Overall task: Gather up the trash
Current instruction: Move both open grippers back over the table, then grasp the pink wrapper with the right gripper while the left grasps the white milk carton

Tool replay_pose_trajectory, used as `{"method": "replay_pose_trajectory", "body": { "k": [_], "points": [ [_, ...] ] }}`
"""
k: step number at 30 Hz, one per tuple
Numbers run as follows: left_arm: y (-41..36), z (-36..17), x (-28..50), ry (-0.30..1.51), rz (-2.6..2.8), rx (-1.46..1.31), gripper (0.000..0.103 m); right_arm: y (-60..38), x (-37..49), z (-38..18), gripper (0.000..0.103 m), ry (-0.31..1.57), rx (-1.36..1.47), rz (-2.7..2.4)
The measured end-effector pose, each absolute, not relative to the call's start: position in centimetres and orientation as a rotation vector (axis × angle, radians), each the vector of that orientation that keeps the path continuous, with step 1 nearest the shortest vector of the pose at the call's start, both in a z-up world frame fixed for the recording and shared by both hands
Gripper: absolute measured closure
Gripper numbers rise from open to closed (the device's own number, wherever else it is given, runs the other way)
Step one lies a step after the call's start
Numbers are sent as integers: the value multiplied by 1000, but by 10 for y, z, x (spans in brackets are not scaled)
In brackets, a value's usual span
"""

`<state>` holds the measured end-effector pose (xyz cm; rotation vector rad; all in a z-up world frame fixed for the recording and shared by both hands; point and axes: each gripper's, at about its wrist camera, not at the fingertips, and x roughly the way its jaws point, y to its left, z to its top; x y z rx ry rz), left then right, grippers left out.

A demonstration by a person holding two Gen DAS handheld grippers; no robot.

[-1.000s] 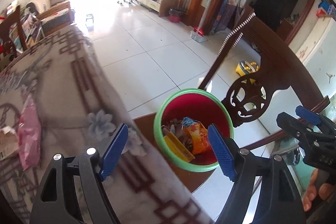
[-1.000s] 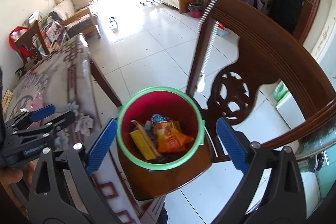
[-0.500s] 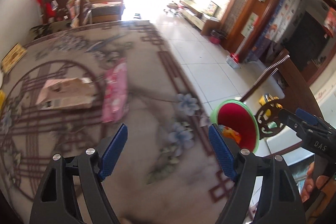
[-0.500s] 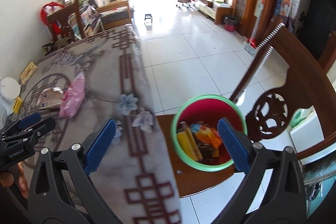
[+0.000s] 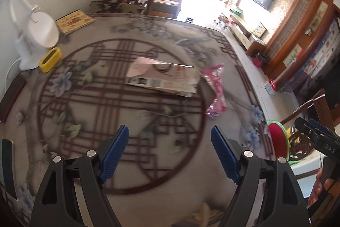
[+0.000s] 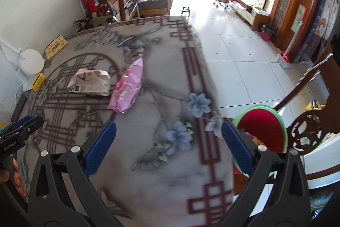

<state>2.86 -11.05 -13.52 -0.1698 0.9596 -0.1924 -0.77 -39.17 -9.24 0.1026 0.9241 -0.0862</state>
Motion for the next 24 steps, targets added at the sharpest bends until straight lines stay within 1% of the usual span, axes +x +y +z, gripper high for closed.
{"method": "replay_pose_trajectory", "body": {
  "k": [6,11,14,15,16,17,19,21,24],
  "points": [
    [-68,-138,35,943,-127,-124,27,-363,57,-121,5,991,164,-18],
    [-43,-130,48,900,-97,-50,27,-358,121,-163,6,1084,293,-47],
    [-39,-125,56,868,-103,14,27,-350,148,-186,9,1148,304,-74],
    [-40,-123,61,862,-113,31,27,-348,153,-192,14,1164,301,-77],
    [-41,-122,67,856,-129,43,27,-345,158,-198,23,1186,294,-80],
    [-42,-120,73,850,-144,54,27,-343,163,-206,30,1215,287,-86],
    [-49,-118,85,842,-186,90,26,-343,164,-215,70,1243,319,-71],
    [-63,-118,102,826,-237,176,22,-343,160,-218,88,1252,354,-45],
    [-90,-120,132,798,-359,318,22,-340,141,-211,91,1235,353,-6]
  ]
}}
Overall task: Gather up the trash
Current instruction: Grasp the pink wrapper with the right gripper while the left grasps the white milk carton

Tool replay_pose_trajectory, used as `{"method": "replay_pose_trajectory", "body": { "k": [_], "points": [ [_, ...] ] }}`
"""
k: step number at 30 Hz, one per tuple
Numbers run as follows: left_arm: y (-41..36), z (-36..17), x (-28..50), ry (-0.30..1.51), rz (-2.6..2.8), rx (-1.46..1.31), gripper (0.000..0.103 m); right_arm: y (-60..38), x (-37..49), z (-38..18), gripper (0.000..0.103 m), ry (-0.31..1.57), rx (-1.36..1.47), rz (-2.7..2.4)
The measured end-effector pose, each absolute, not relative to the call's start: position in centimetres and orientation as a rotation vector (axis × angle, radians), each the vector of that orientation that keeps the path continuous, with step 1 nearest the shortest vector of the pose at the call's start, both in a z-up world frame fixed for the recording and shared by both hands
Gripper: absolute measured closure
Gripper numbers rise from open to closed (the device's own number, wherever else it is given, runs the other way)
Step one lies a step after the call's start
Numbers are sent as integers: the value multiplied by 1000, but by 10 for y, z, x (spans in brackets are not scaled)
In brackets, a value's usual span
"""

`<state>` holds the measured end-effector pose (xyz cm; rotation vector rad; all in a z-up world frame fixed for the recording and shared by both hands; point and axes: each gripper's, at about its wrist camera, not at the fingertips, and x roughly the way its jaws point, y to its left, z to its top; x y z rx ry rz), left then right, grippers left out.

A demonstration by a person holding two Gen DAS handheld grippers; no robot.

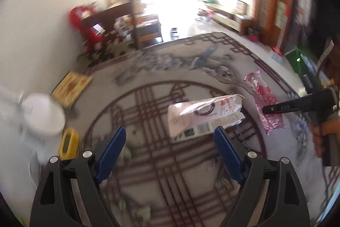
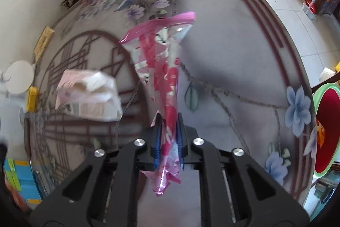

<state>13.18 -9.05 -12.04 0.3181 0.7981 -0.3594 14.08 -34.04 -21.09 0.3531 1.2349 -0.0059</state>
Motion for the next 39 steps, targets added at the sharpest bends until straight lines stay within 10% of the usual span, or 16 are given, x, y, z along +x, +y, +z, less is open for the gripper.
{"method": "replay_pose_trajectory", "body": {
  "k": [8,12,20,21,30,39],
  "points": [
    [-154,-159,211,930,-780,580,19,-346,86,-202,85,1269,418,45],
    [-167,-181,239,1059,-859,574,19,-355,73,-193,41,1246,445,30],
    [-189,-221,242,1141,-910,626,22,-351,72,-182,32,1220,408,0],
    [-188,-220,244,1152,-900,594,38,-351,73,-182,30,1220,406,-6],
    [-162,-217,232,1159,-797,371,70,-360,75,-190,28,1217,408,-116],
    [-128,-208,203,1194,-605,141,69,-365,75,-211,20,1274,402,-179]
  ]
}}
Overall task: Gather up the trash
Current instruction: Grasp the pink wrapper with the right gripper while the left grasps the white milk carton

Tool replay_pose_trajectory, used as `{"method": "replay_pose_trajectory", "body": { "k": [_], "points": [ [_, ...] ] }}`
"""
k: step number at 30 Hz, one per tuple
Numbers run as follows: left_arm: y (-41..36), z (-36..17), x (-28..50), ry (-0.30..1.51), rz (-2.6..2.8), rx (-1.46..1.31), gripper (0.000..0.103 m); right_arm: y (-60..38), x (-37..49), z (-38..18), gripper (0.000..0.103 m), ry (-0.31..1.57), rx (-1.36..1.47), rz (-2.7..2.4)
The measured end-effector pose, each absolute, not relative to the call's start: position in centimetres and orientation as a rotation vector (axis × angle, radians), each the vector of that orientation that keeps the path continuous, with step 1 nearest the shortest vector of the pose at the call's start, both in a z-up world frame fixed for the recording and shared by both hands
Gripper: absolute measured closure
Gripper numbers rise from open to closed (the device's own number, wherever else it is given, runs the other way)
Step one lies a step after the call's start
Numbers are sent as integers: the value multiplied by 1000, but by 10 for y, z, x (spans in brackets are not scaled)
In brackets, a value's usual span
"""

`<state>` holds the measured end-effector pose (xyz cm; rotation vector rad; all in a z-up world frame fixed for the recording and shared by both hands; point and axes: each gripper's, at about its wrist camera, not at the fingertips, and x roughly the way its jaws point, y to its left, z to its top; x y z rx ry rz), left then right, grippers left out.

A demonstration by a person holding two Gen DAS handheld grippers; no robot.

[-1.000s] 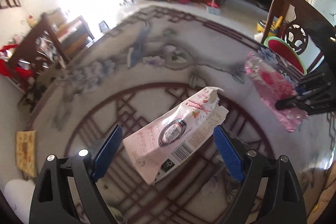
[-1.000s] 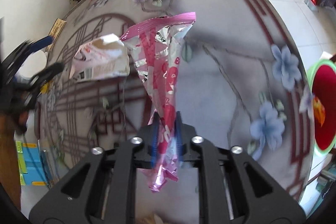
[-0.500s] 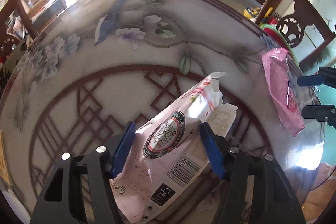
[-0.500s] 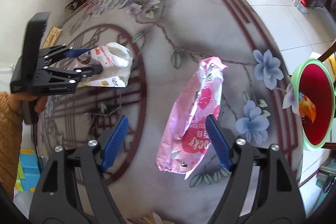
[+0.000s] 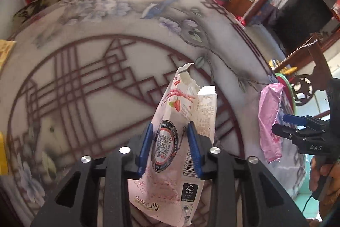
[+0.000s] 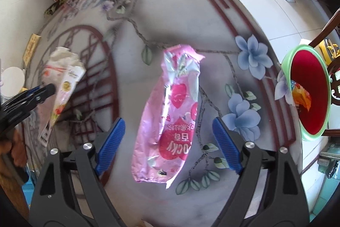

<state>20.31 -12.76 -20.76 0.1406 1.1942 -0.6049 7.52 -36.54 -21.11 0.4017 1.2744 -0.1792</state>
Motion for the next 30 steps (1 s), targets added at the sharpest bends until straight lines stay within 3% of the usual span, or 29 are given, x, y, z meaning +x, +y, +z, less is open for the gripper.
{"method": "replay_pose_trajectory", "body": {
  "k": [1,3,5,10,12,14,15,18,21,25,30],
  "points": [
    [-130,-207,200,1181,-598,162,66,-365,75,-213,20,1278,401,-182],
    [-132,-208,196,1167,-597,202,47,-362,74,-216,20,1274,402,-181],
    [-135,-208,196,1169,-613,209,44,-359,75,-217,20,1272,395,-175],
    [-144,-220,200,1197,-599,205,46,-358,75,-219,20,1271,380,-181],
    [-145,-227,198,1215,-586,189,56,-356,74,-219,20,1267,358,-182],
    [-144,-228,192,1195,-583,190,56,-352,76,-221,20,1265,337,-176],
    [-143,-228,191,1191,-585,185,58,-350,78,-222,24,1268,326,-170],
    [-138,-227,186,1180,-573,155,65,-340,81,-230,50,1298,288,-139],
    [-129,-222,178,1168,-539,110,66,-333,81,-227,65,1288,285,-101],
    [-119,-207,163,1144,-509,62,66,-325,81,-208,75,1239,288,-56],
    [-109,-178,137,1072,-479,48,66,-314,74,-172,75,1152,268,-14]
  ]
}}
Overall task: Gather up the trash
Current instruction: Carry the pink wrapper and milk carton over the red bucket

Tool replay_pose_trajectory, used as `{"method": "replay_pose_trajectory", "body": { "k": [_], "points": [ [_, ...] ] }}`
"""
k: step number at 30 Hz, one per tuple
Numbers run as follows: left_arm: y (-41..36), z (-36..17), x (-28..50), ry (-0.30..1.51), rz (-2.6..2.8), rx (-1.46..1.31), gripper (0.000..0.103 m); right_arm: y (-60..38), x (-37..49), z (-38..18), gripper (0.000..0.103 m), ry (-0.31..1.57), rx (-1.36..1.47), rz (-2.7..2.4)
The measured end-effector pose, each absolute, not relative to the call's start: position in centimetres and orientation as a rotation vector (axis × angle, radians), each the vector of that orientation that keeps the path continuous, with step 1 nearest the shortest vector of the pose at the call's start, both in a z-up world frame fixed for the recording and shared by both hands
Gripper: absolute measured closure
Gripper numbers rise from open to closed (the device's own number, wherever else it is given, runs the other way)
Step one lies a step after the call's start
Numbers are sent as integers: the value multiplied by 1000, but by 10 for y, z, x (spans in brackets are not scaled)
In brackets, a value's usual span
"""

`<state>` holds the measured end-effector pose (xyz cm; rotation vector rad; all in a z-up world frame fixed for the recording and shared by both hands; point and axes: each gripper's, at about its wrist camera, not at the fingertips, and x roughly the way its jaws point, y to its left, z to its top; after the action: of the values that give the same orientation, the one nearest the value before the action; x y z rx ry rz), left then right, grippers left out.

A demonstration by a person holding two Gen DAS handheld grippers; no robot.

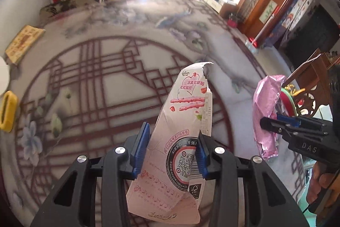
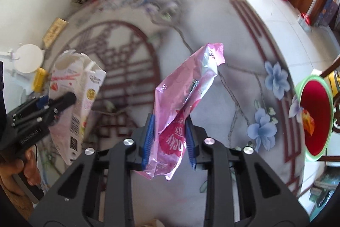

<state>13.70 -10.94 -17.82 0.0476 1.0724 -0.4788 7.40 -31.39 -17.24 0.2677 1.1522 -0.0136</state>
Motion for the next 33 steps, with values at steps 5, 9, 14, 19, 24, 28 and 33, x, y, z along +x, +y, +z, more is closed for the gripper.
{"method": "replay_pose_trajectory", "body": {
  "k": [5,9,14,19,24,28,33],
  "points": [
    [-105,-152,117,1009,-459,45,65,-300,64,-141,75,1080,225,22],
    [-102,-132,104,966,-452,35,65,-299,47,-120,75,1033,213,41],
    [-104,-114,87,930,-451,25,65,-299,30,-104,75,991,210,43],
    [-113,-106,70,918,-457,24,65,-308,8,-94,75,962,225,39],
    [-124,-101,56,911,-462,30,65,-323,-8,-89,75,942,245,30],
    [-139,-95,47,899,-474,38,65,-337,-22,-82,75,917,251,20],
    [-163,-89,35,884,-495,44,65,-358,-39,-77,75,905,267,5]
  ]
}}
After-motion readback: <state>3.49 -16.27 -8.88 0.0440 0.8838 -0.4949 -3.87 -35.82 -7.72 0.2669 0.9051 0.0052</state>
